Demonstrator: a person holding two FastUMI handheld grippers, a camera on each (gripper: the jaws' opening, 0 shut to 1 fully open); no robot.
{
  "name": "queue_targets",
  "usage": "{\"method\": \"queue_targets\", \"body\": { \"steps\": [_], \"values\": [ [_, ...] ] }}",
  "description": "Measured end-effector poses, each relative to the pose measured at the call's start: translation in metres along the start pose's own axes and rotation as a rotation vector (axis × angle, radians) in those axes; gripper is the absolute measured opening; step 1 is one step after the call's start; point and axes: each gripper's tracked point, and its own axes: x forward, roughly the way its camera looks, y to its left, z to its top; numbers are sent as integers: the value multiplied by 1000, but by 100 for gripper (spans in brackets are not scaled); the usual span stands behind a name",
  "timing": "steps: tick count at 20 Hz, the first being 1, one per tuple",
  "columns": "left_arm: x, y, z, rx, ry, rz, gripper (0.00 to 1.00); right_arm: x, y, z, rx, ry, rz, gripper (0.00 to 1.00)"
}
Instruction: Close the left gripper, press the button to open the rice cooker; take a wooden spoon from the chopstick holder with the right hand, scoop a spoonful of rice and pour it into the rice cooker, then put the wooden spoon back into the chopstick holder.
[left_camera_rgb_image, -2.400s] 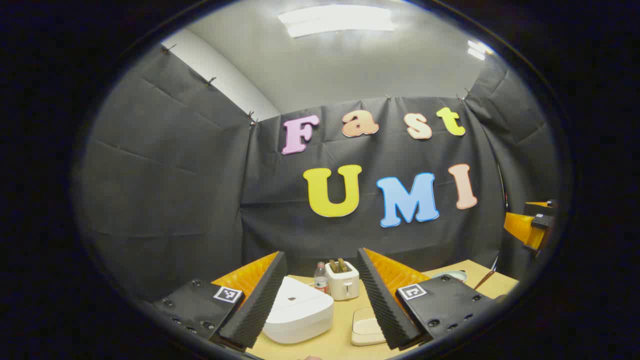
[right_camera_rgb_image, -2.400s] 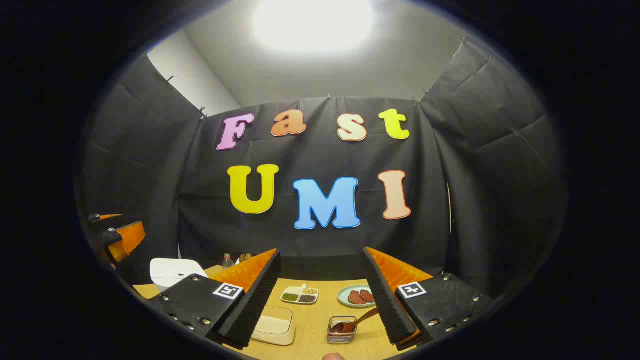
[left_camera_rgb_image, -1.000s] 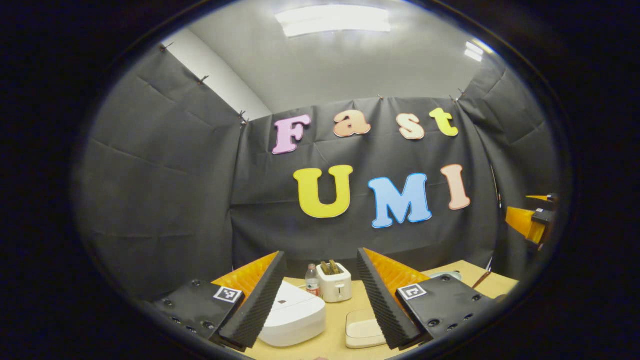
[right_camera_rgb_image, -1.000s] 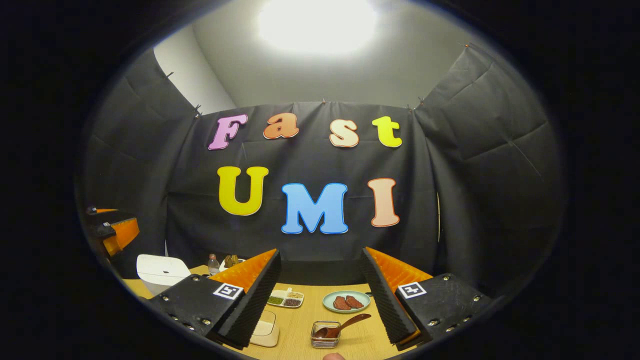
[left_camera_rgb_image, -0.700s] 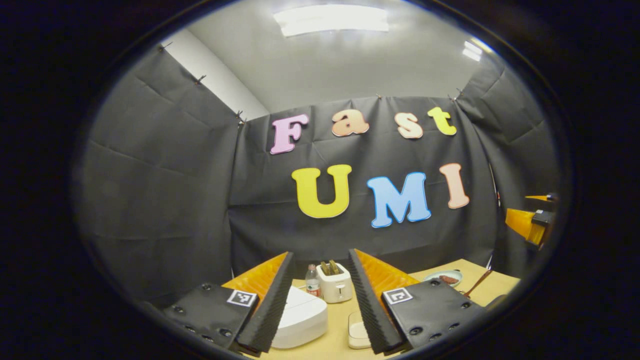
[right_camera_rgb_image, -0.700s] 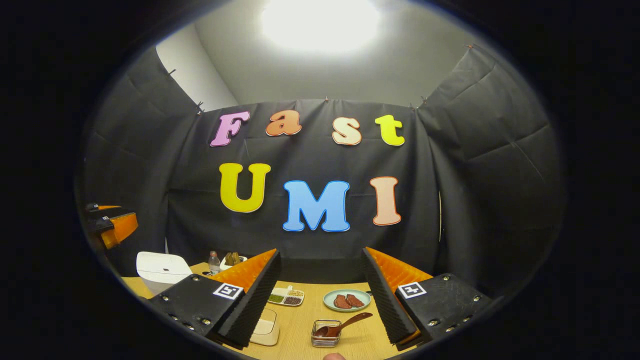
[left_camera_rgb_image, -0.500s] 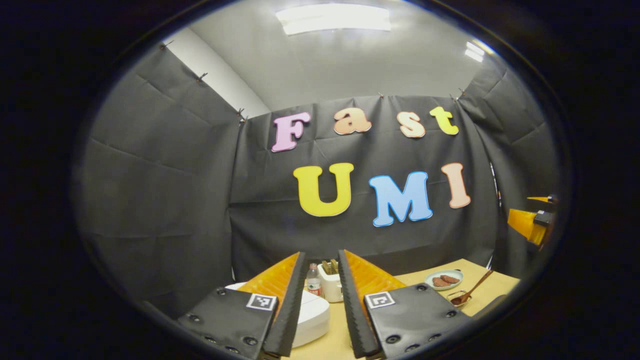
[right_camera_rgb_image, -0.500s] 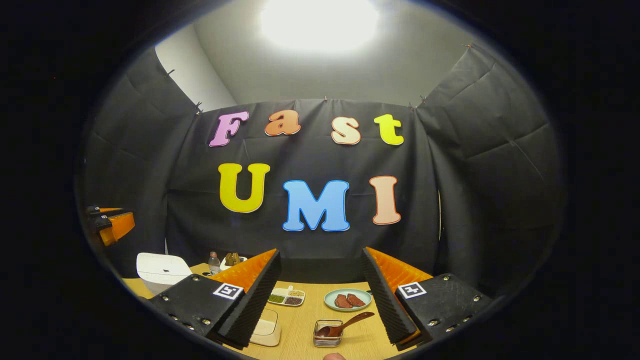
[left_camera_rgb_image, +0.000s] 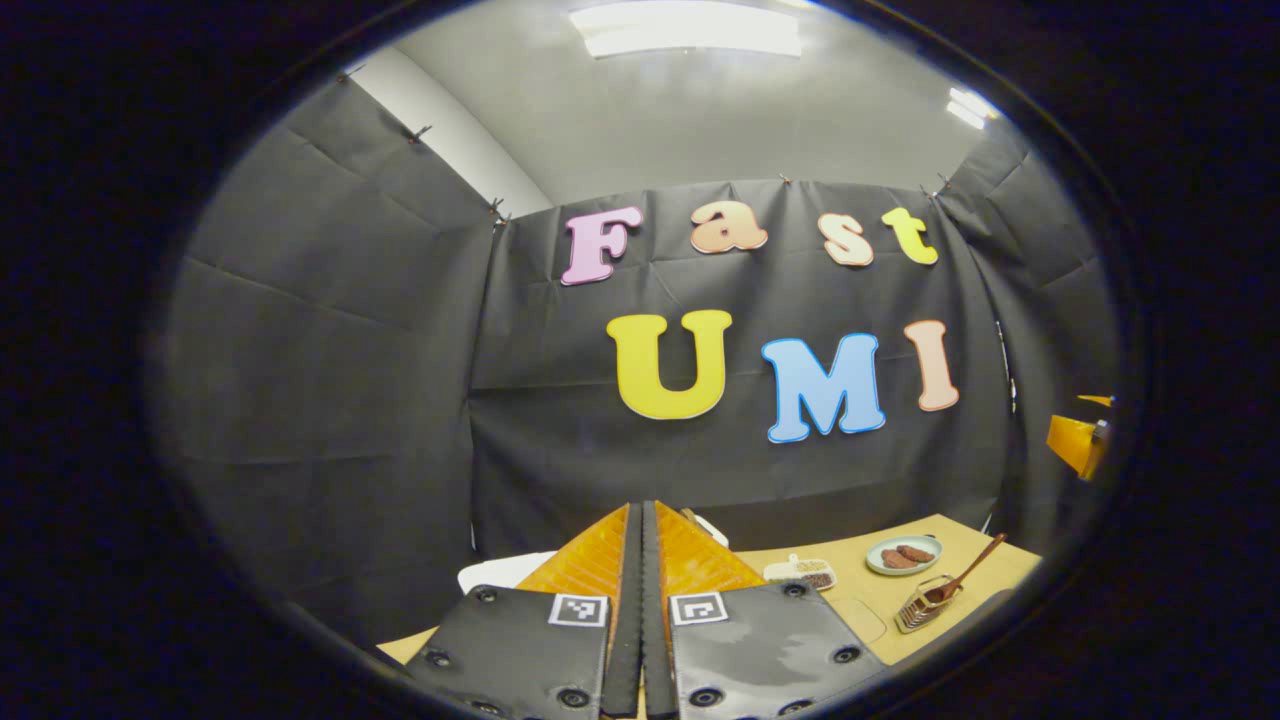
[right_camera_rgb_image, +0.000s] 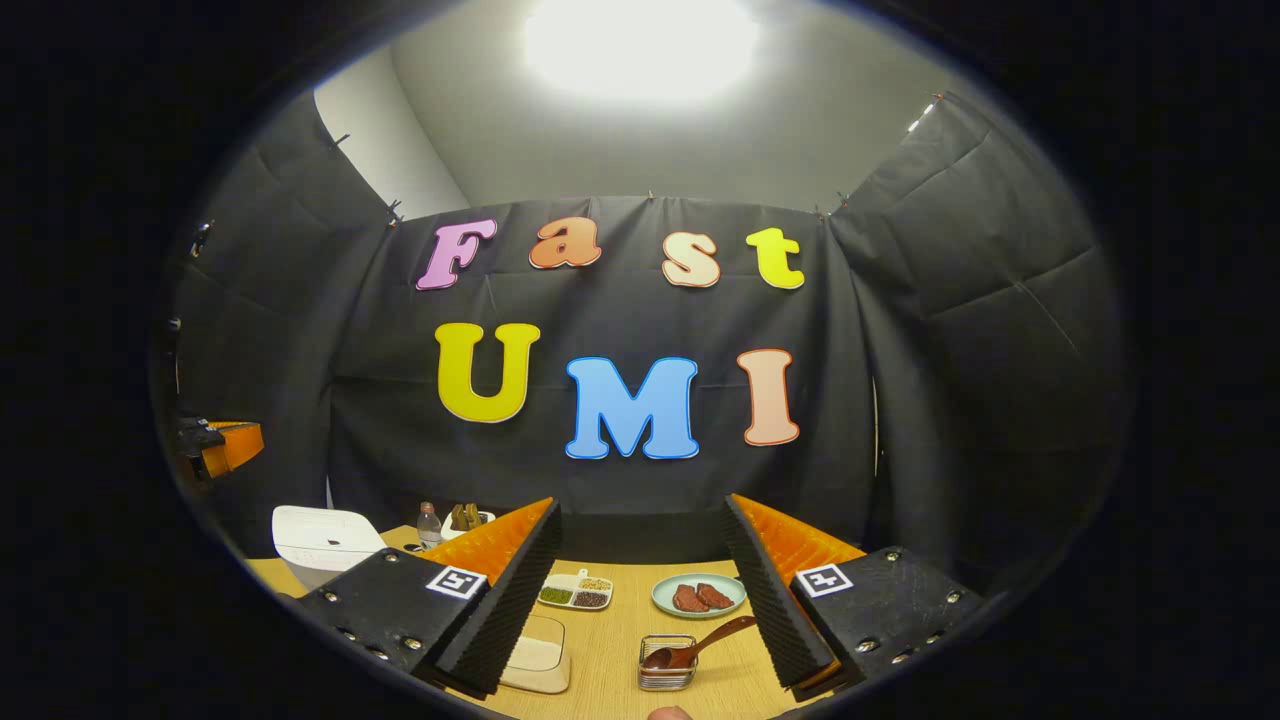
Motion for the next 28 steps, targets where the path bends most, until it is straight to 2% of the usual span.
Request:
{"method": "queue_targets", "body": {
  "steps": [7,14,21,28],
  "values": [
    [47,33,-38,-30,71,-26,9,-7,7,-4,-18,10,-48,97],
    [87,48,-104,-97,195,-63,9,-16,0,-10,-37,34,-124,97],
    [104,55,-170,-111,314,-71,9,-22,-8,-14,-61,55,-183,96],
    [118,64,-222,-101,406,-45,10,-21,-7,-14,-79,64,-196,97]
  ]
}}
